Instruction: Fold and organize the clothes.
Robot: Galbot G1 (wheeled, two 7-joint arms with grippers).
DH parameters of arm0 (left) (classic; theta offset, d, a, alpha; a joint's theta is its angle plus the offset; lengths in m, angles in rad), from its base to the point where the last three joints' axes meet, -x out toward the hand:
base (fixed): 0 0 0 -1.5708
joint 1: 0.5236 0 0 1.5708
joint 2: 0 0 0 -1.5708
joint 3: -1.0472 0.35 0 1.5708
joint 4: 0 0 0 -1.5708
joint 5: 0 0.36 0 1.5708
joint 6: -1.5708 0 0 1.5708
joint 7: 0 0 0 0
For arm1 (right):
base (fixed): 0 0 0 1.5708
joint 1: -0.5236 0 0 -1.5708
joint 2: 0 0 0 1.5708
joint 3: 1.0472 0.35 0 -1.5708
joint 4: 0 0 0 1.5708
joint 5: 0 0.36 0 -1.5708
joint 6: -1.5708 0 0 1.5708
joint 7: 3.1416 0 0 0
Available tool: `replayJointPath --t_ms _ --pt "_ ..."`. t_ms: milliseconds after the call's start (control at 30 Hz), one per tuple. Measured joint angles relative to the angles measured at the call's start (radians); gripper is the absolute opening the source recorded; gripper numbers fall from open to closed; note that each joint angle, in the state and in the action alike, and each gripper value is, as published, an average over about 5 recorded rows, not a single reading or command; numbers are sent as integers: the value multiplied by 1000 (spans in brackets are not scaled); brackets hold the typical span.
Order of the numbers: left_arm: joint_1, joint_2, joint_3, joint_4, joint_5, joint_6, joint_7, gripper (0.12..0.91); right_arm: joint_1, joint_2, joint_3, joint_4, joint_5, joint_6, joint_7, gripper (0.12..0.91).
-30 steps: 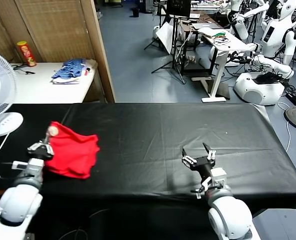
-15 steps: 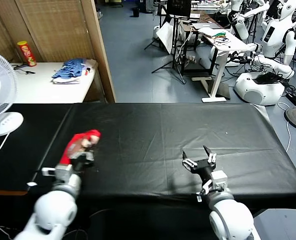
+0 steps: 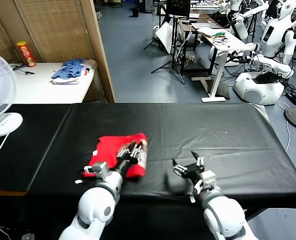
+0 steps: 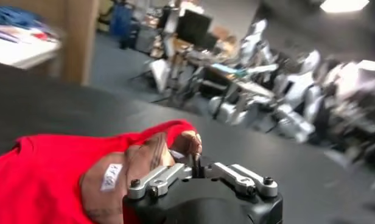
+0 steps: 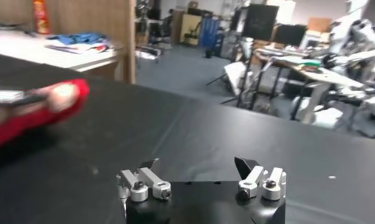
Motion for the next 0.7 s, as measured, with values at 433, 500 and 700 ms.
replayJointPath --t_ms 433,500,700 --pt "43 108 -74 -63 32 -65 58 797 186 70 -161 -199 317 -56 47 789" --pt "58 118 -89 -79 36 -65 56 798 213 87 -180 -239 330 -49 61 743" --pt "107 139 -134 -125 38 -66 48 798 245 101 -198 -315 312 1 57 438"
